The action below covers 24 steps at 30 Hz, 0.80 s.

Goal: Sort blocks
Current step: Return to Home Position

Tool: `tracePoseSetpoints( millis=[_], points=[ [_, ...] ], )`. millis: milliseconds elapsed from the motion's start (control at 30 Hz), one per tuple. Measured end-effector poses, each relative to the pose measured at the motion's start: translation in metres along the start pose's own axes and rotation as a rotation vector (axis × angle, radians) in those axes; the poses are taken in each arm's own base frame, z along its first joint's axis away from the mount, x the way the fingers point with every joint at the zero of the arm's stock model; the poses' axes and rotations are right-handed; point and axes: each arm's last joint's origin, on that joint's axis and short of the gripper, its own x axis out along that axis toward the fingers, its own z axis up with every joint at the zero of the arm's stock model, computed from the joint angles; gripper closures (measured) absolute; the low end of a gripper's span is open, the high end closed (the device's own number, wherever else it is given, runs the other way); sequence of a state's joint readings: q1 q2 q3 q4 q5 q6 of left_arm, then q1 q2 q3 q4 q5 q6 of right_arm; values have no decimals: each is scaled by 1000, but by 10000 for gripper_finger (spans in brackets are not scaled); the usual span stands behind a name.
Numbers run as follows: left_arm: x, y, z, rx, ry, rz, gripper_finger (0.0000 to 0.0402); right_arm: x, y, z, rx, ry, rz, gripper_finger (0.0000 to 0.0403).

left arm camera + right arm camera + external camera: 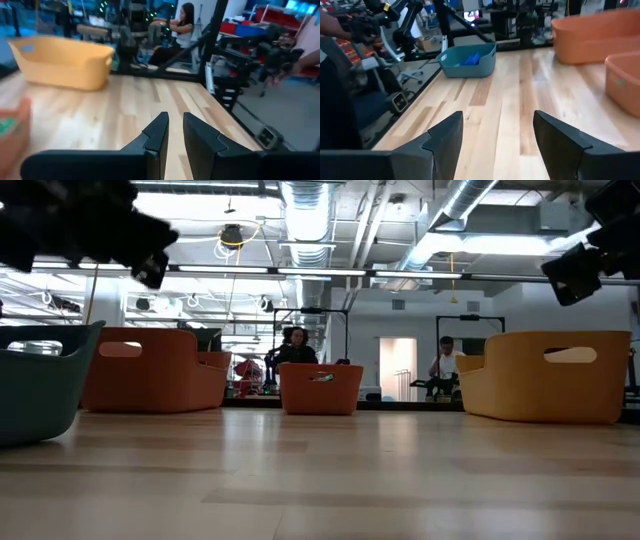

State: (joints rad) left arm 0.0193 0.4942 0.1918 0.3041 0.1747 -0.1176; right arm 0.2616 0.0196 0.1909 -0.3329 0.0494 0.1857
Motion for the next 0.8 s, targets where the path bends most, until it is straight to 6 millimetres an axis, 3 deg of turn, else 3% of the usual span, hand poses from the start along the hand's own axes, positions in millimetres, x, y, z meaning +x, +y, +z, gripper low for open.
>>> tracePoseSetpoints(
  millis=[300,600,800],
  points=[
    [-9,3,-40,-156,92,1,350,0,0,-3,20,35,6,148],
    [-13,5,-64,-206,260,46,350,0,0,-3,22,35,6,148],
    [-17,6,-74,-393,363,117,350,0,0,-3,22,35,6,148]
  ],
)
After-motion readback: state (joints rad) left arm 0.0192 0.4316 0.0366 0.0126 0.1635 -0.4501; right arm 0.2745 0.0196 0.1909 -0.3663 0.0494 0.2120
